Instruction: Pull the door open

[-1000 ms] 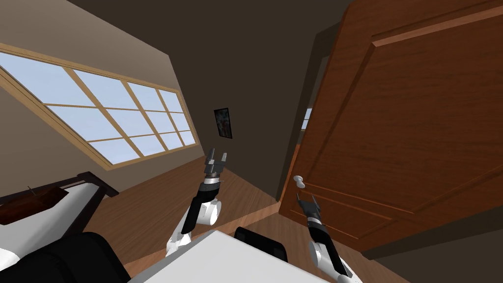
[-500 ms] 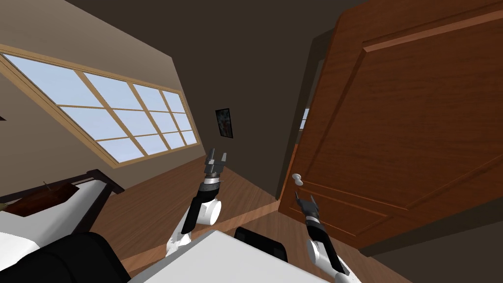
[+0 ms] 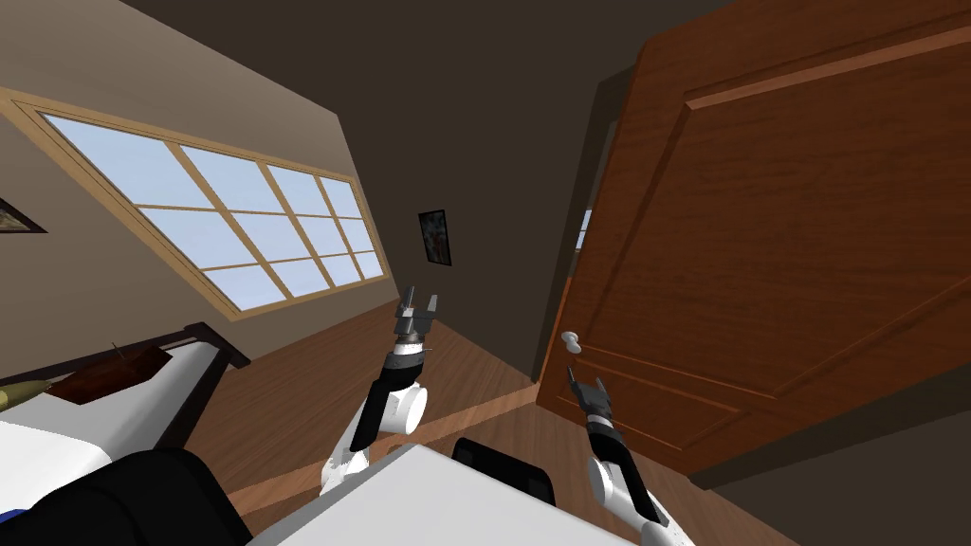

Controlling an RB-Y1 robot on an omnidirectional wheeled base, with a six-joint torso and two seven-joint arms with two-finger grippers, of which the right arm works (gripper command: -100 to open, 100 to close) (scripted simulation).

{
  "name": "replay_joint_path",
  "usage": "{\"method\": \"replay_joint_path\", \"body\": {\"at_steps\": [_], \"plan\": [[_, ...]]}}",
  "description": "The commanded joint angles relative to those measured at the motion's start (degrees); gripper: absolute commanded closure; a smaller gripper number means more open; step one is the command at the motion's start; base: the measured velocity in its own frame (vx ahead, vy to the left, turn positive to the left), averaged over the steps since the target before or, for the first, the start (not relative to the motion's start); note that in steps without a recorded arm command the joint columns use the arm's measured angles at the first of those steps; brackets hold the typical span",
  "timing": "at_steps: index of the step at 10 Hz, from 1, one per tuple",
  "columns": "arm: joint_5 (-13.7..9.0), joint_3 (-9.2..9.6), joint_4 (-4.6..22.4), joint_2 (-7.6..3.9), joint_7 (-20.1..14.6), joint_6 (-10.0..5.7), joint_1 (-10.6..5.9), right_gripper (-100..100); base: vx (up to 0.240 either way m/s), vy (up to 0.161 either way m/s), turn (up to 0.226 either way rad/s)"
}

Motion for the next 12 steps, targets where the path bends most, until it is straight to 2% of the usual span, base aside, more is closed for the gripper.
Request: {"method": "replay_joint_path", "body": {"at_steps": [1,2,3,5,7,8,9,10,11,12], "plan": [[0.0,0.00,0.0,0.00,0.0,0.00,0.00,-100,-0.021,-0.004,0.003],[-0.4,-0.44,0.5,-1.20,-1.5,-0.59,0.53,-100,0.113,0.026,0.133],[-0.5,-0.58,0.7,-1.56,-1.8,-0.76,0.69,-100,0.184,0.041,0.116],[-0.9,-1.22,1.3,-3.18,-3.4,-1.51,1.43,-100,0.204,0.023,0.150],[-0.9,-1.22,1.3,-3.18,-3.4,-1.51,1.43,-100,0.095,0.004,0.005],[-1.3,-1.69,1.8,-4.37,-4.6,-2.06,1.98,-100,0.105,0.012,0.140],[-1.5,-1.95,2.1,-5.04,-5.2,-2.37,2.28,-100,0.182,-0.007,0.160],[-1.6,-2.15,2.3,-5.55,-5.7,-2.60,2.52,-100,0.175,-0.033,0.081],[-1.6,-2.10,1.1,-5.26,-5.1,-2.00,2.89,-100,0.068,-0.017,0.014],[-1.6,-2.10,1.1,-5.26,-5.1,-2.00,2.89,100,-0.009,-0.002,-0.029]]}}
